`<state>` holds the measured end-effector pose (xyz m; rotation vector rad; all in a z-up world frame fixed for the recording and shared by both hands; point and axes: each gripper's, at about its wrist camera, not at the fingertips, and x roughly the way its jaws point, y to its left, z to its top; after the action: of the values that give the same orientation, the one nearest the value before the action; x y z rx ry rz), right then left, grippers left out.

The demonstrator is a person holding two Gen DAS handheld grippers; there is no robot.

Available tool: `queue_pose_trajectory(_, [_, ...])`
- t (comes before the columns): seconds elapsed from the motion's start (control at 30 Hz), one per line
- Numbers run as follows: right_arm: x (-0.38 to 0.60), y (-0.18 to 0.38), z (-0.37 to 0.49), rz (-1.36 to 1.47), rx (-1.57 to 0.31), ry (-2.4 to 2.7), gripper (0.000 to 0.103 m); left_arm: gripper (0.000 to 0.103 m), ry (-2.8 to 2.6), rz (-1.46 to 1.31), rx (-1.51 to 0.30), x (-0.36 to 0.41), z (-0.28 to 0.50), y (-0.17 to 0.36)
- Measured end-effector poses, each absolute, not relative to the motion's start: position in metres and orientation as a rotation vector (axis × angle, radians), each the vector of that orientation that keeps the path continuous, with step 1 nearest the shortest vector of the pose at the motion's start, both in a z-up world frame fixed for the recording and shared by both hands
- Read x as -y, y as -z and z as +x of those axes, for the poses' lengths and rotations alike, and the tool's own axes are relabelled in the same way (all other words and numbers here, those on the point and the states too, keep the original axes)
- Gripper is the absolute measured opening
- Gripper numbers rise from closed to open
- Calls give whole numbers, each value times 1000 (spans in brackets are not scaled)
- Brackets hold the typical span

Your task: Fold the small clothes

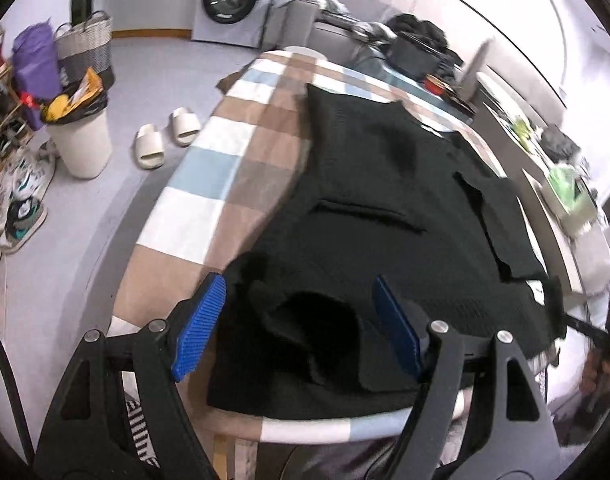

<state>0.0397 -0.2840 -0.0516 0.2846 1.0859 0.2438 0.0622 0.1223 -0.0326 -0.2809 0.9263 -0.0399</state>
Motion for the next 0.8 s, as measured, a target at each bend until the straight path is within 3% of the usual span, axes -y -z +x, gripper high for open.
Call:
queue_pose_trajectory(0.4, [279,46,33,260,-1093,-295,39,74,128,-251,-1043,-108,57,48])
queue_pose_trajectory(0.67, [274,50,31,256,-1119,-341,39,73,96,-397,-1054,-122,79,68])
queue_pose_trajectory(0.8, [280,60,34,288,-1136,-329,39,60,56,-442,-1049,-127,84,76])
